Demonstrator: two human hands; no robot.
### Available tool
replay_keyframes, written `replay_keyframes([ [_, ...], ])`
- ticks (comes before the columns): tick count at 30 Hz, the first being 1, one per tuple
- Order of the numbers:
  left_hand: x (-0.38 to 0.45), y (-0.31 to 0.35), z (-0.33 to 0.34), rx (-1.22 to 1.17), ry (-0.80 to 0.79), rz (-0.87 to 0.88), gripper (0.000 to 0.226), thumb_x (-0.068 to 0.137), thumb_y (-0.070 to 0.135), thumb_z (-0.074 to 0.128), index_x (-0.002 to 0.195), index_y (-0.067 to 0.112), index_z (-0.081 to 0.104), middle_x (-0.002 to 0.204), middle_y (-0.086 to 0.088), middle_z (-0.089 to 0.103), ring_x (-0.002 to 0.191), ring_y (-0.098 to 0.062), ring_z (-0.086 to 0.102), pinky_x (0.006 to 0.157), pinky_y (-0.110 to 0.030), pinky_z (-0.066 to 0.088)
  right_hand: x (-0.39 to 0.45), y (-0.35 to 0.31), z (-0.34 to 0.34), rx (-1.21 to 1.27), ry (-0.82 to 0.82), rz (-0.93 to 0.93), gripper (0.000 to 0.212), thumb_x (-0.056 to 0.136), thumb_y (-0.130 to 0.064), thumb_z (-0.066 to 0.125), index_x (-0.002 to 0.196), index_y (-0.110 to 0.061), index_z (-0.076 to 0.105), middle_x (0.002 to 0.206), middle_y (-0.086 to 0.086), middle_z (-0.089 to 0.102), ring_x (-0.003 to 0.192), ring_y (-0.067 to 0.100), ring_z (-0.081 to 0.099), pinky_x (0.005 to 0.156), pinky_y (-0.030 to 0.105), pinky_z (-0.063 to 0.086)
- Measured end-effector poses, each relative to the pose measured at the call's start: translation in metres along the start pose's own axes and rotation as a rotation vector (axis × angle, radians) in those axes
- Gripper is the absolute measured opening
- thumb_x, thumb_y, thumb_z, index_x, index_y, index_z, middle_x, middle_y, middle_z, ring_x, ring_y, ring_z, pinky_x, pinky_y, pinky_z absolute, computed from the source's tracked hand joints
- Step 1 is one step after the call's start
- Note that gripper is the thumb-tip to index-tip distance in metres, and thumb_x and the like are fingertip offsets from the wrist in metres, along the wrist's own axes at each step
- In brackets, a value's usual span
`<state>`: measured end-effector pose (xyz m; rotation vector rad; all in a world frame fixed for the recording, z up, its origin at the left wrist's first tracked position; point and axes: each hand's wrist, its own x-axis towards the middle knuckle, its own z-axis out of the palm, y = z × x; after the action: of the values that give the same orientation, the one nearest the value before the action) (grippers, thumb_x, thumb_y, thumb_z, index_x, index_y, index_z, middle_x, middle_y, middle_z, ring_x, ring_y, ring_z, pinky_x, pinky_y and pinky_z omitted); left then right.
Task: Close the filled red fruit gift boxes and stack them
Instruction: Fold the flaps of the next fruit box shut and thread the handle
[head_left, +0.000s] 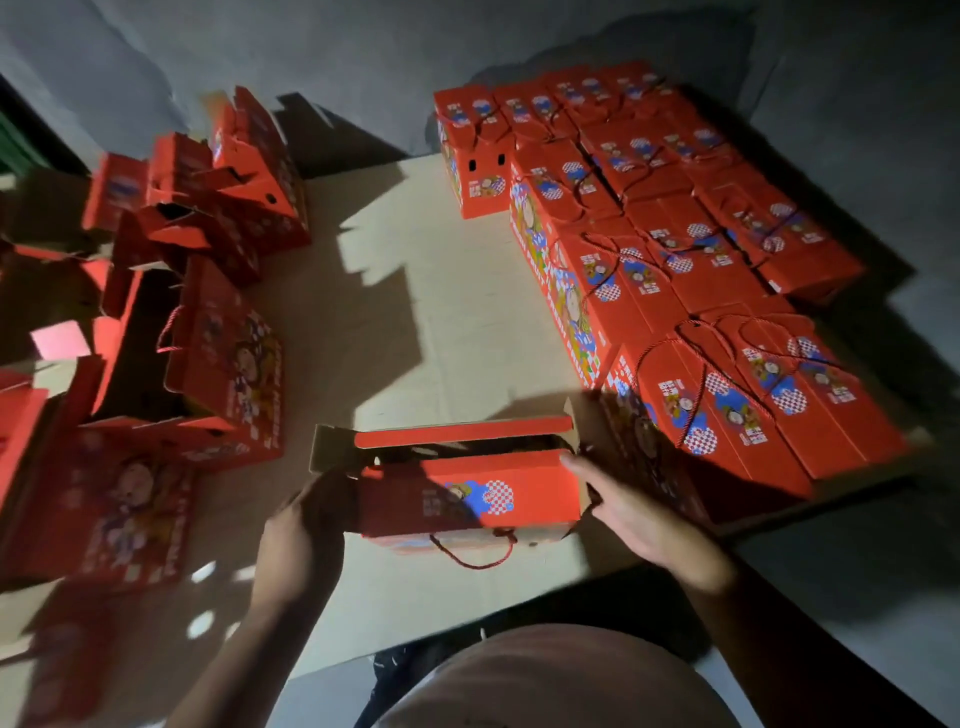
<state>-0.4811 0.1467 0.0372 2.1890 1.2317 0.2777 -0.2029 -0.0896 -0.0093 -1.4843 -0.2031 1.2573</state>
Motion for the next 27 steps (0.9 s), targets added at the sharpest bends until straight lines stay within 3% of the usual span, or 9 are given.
replay_keyframes([
  [3, -0.025, -0.002, -0.001, 0.030, -0.030, -0.024, 0.027, 0.092, 0.005, 0.055, 0.095, 0.025, 0.074, 0.078, 0.002, 0.070, 0.070, -0.030, 0.067, 0.063, -0.044, 0.056, 0.002, -0.005, 0.000, 0.019, 0.044, -0.054, 0.055, 0.069, -0.061, 0.087, 0.119, -0.042, 0.074, 0.128, -0.015, 0.073, 0.123, 0.004, 0.065, 0.119, 0.056, 0.033],
  [7, -0.030, 0.008, 0.000, 0.387, 0.042, 0.071, 0.034, 0.084, -0.003, 0.060, 0.106, 0.019, 0.075, 0.101, -0.009, 0.054, 0.089, -0.035, 0.053, 0.069, -0.042, 0.048, 0.010, -0.015, 0.002, -0.004, 0.057, 0.015, 0.065, 0.063, -0.071, 0.083, 0.122, -0.047, 0.071, 0.129, -0.018, 0.072, 0.133, 0.012, 0.057, 0.124, 0.059, 0.021],
  [11, -0.014, 0.028, -0.005, 0.547, 0.018, 0.194, 0.046, 0.084, 0.034, 0.066, 0.131, 0.033, 0.064, 0.125, -0.004, 0.053, 0.115, -0.033, 0.047, 0.086, -0.053, 0.045, 0.018, -0.027, 0.008, 0.031, 0.095, 0.025, 0.066, 0.063, -0.070, 0.079, 0.123, -0.044, 0.070, 0.136, -0.015, 0.068, 0.138, 0.017, 0.051, 0.124, 0.058, 0.022],
  [15, 0.010, 0.046, -0.001, 0.379, -0.242, 0.130, 0.054, 0.082, 0.061, 0.038, 0.128, 0.046, 0.061, 0.114, 0.002, 0.071, 0.103, -0.030, 0.066, 0.081, -0.040, 0.054, 0.024, -0.036, 0.014, 0.021, 0.139, -0.013, 0.068, 0.056, -0.064, 0.081, 0.118, -0.040, 0.068, 0.137, -0.009, 0.066, 0.138, 0.016, 0.050, 0.125, 0.053, 0.026],
  [17, 0.018, 0.045, 0.001, 0.261, -0.315, 0.030, 0.044, 0.090, 0.056, 0.037, 0.132, 0.053, 0.049, 0.108, -0.004, 0.073, 0.090, -0.031, 0.071, 0.074, -0.041, 0.063, 0.027, -0.040, 0.015, 0.007, 0.153, -0.027, 0.072, 0.056, -0.066, 0.083, 0.121, -0.038, 0.068, 0.131, -0.006, 0.071, 0.132, 0.020, 0.058, 0.123, 0.055, 0.033],
  [19, 0.025, 0.038, 0.003, 0.144, -0.267, -0.052, 0.034, 0.104, 0.043, 0.041, 0.137, 0.047, 0.049, 0.104, -0.012, 0.070, 0.089, -0.034, 0.070, 0.069, -0.047, 0.065, 0.026, -0.042, 0.015, -0.009, 0.162, -0.019, 0.082, 0.054, -0.072, 0.086, 0.128, -0.043, 0.066, 0.136, -0.009, 0.068, 0.134, 0.019, 0.057, 0.123, 0.055, 0.033],
  [23, 0.035, 0.026, 0.006, 0.109, -0.166, -0.058, 0.046, 0.106, 0.025, 0.053, 0.152, 0.031, 0.050, 0.113, -0.020, 0.073, 0.099, -0.038, 0.069, 0.079, -0.040, 0.057, 0.022, -0.049, 0.016, -0.061, 0.157, 0.011, 0.065, 0.057, -0.082, 0.081, 0.115, -0.059, 0.063, 0.154, -0.016, 0.052, 0.147, 0.017, 0.040, 0.124, 0.057, 0.022],
  [25, 0.037, 0.024, 0.003, 0.095, -0.172, -0.064, 0.044, 0.101, 0.023, 0.062, 0.145, 0.029, 0.060, 0.120, -0.016, 0.074, 0.104, -0.036, 0.069, 0.079, -0.035, 0.052, 0.022, -0.050, 0.017, -0.092, 0.174, 0.014, 0.075, 0.058, -0.085, 0.077, 0.127, -0.060, 0.058, 0.161, -0.015, 0.043, 0.152, 0.019, 0.034, 0.124, 0.061, 0.019],
  [27, 0.036, 0.024, -0.002, 0.011, -0.196, -0.119, 0.037, 0.096, 0.018, 0.067, 0.130, 0.032, 0.071, 0.116, -0.010, 0.076, 0.100, -0.030, 0.071, 0.083, -0.038, 0.059, 0.025, -0.049, 0.015, -0.098, 0.208, 0.004, 0.094, 0.065, -0.088, 0.072, 0.148, -0.052, 0.048, 0.165, -0.014, 0.037, 0.154, 0.019, 0.032, 0.126, 0.061, 0.017],
])
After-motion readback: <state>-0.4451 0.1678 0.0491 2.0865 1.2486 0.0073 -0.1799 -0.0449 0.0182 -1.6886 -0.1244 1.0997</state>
